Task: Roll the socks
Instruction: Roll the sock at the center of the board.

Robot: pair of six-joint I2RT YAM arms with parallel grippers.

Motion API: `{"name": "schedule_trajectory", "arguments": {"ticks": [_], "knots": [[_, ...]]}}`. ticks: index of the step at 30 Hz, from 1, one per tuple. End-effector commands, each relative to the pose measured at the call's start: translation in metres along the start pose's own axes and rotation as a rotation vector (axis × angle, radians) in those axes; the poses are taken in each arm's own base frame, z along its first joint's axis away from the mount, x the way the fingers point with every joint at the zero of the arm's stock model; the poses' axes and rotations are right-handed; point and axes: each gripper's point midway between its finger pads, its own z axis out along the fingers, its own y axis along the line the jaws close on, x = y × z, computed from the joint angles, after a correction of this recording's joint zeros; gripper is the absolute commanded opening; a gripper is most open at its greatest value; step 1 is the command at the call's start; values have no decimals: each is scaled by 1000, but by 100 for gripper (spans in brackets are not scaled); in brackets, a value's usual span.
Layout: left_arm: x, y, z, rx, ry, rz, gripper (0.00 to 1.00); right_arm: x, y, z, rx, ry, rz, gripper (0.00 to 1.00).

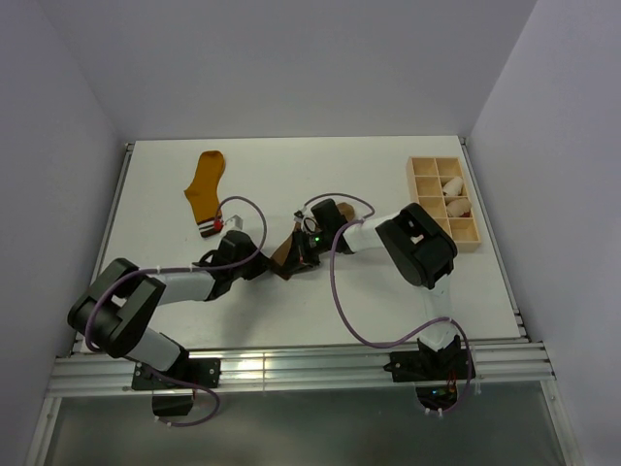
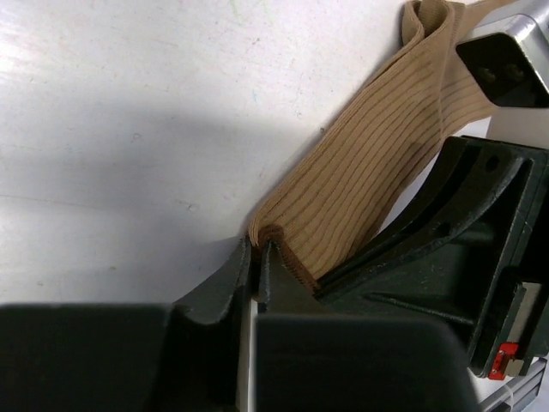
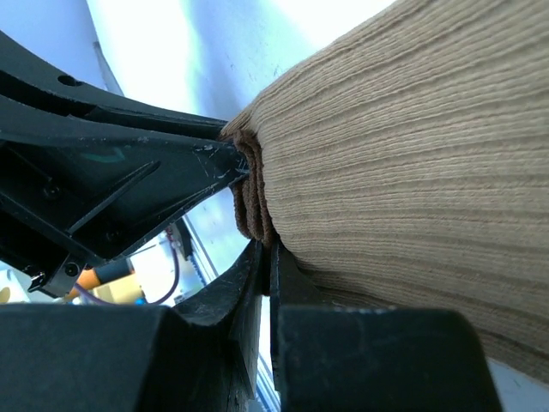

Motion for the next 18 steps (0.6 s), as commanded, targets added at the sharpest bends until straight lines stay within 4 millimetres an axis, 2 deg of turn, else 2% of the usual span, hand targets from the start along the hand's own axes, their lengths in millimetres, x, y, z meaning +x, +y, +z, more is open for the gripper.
{"name": "schedule_trajectory", "arguments": {"ticks": [1,4,5,8,9,10,11,12,13,15,16,18], "knots": [[15,27,2,-112,65,29,1,-15,-1,-9,76,-67,-60,7],[15,28,3,-131,75,43,0,-20,4,-18,107,-101,-110,13],[13,25,3,-128,73,47,0,-22,12,-23,108,-117,-157,18],[10,26,4,-158,80,63,0,-27,16,-34,173,-159,-247,32],[10,26,4,-165,83,68,0,-32,24,-44,218,-213,-296,36],[10,26,4,-170,89,73,0,-33,28,-47,239,-233,-335,39],[10,25,4,-177,100,83,0,-35,31,-53,263,-258,-397,46],[11,24,4,-179,108,89,0,-29,42,-56,270,-275,-451,50],[10,23,4,-179,113,93,0,-33,42,-60,311,-309,-490,53],[11,22,4,-191,134,109,0,-30,40,-62,363,-331,-593,58],[9,19,5,-184,130,116,0,-26,45,-61,387,-350,-649,59],[12,24,2,-222,166,139,0,-22,42,-58,428,-380,-755,61]]}}
